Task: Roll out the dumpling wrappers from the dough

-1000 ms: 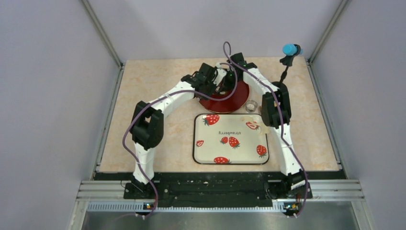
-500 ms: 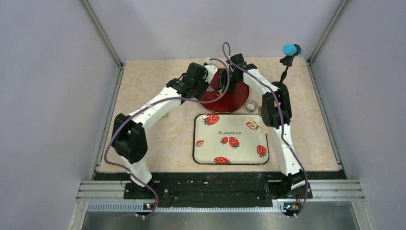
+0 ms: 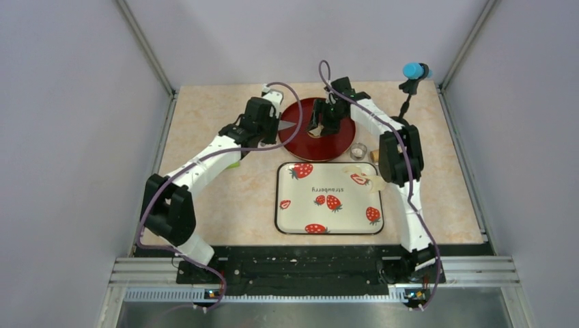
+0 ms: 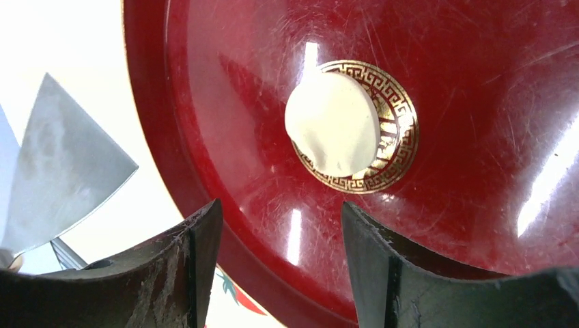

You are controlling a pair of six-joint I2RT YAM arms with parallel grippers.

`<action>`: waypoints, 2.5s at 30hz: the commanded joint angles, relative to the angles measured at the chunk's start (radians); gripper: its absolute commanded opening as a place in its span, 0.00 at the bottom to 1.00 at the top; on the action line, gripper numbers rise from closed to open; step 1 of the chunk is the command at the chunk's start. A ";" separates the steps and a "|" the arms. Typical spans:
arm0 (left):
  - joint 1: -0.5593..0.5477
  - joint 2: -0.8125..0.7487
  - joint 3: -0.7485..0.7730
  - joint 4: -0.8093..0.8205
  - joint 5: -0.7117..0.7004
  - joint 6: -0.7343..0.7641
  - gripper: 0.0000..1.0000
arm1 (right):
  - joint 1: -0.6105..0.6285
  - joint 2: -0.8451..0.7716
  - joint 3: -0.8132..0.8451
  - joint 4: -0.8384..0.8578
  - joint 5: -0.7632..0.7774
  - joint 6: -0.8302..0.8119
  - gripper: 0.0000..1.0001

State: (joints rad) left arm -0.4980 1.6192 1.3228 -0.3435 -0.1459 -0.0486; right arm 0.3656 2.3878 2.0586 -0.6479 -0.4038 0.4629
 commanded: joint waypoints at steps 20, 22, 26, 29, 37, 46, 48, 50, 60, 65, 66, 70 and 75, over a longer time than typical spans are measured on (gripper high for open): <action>0.133 -0.447 -0.474 0.200 0.027 -0.263 0.00 | -0.001 -0.565 -0.451 0.019 0.069 -0.143 0.94; 0.134 -0.482 -0.516 0.188 0.027 -0.266 0.00 | -0.007 -0.621 -0.518 0.019 0.078 -0.142 0.97; 0.134 -0.530 -0.591 0.165 0.038 -0.277 0.00 | -0.012 -0.714 -0.650 0.019 0.075 -0.145 0.99; 0.134 -0.543 -0.619 0.131 0.034 -0.274 0.00 | -0.012 -0.770 -0.723 0.018 0.080 -0.143 0.99; 0.130 -0.476 -0.652 0.105 0.105 -0.358 0.00 | -0.018 -0.849 -0.837 0.009 0.100 -0.146 0.99; 0.126 -0.507 -0.703 0.109 0.087 -0.406 0.34 | -0.040 -0.896 -0.883 -0.004 0.098 -0.153 0.99; 0.126 -0.519 -0.714 0.117 0.095 -0.421 0.40 | -0.040 -0.898 -0.886 -0.004 0.090 -0.152 0.99; 0.127 -0.523 -0.718 0.128 0.104 -0.437 0.50 | -0.041 -0.902 -0.885 -0.010 0.091 -0.157 0.99; 0.138 -0.589 -0.752 0.254 0.108 -0.556 0.83 | -0.047 -0.936 -0.889 -0.014 0.083 -0.164 0.99; 0.183 -0.618 -0.797 0.383 0.231 -0.668 0.89 | -0.048 -1.025 -0.912 0.046 0.072 -0.160 0.99; 0.194 -0.625 -0.813 0.423 0.255 -0.694 0.90 | -0.047 -1.043 -0.919 0.058 0.075 -0.159 0.99; 0.238 -0.673 -0.917 0.606 0.313 -0.830 0.99 | -0.047 -1.119 -0.946 0.094 0.089 -0.159 0.99; 0.278 -0.738 -1.023 0.862 0.326 -0.902 0.99 | -0.047 -1.237 -0.997 0.164 0.154 -0.147 0.99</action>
State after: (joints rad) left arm -0.2443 0.9360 0.3489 0.2276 0.1413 -0.8547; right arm 0.3279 1.2568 1.0985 -0.5808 -0.3031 0.3164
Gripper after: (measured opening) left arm 0.986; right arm 0.988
